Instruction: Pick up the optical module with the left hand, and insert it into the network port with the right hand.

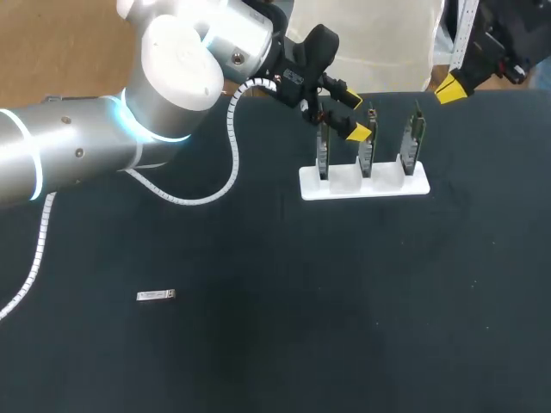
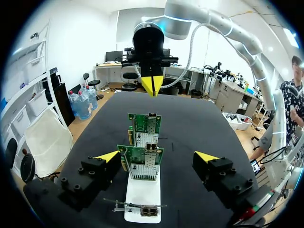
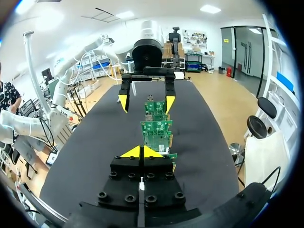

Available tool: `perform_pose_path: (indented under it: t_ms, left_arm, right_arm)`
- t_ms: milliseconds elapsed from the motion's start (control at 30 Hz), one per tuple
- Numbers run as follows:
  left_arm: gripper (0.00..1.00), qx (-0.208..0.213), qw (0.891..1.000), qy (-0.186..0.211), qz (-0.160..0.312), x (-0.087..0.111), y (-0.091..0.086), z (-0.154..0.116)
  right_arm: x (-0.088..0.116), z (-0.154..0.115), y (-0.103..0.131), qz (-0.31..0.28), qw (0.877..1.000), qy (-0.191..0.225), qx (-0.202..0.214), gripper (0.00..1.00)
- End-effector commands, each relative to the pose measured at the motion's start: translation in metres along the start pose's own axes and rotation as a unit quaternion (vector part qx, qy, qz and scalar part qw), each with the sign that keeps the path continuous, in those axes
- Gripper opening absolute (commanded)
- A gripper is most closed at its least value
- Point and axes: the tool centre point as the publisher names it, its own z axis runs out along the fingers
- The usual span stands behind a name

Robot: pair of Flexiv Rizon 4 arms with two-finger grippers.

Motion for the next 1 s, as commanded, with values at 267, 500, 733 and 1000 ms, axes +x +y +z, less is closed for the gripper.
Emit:
perform_pose_path:
  t_ms: [267,500,733,1000]
  left_arm:
    - [1.00,0.001,1.000,0.003,-0.001,-0.0012,0.0015,-0.0001]
    - [1.00,0.001,1.000,0.003,-0.001,-0.0012,0.0015,-0.0001]
    - [1.00,0.001,1.000,0.003,-0.001,-0.0012,0.0015,-0.0001]
    - [1.00,-0.006,1.000,-0.005,0.013,-0.0069,0.0031,-0.0083]
  right_arm:
    - [0.0028,0.0002,-0.0024,-0.002,1.000,0.004,-0.010,1.00]
    - [0.0028,0.0002,-0.0024,-0.002,1.000,0.004,-0.010,1.00]
    - [0.0028,0.0002,-0.0024,-0.002,1.000,0.004,-0.010,1.00]
    - [0.0028,0.0002,-0.0024,-0.002,1.000,0.004,-0.010,1.00]
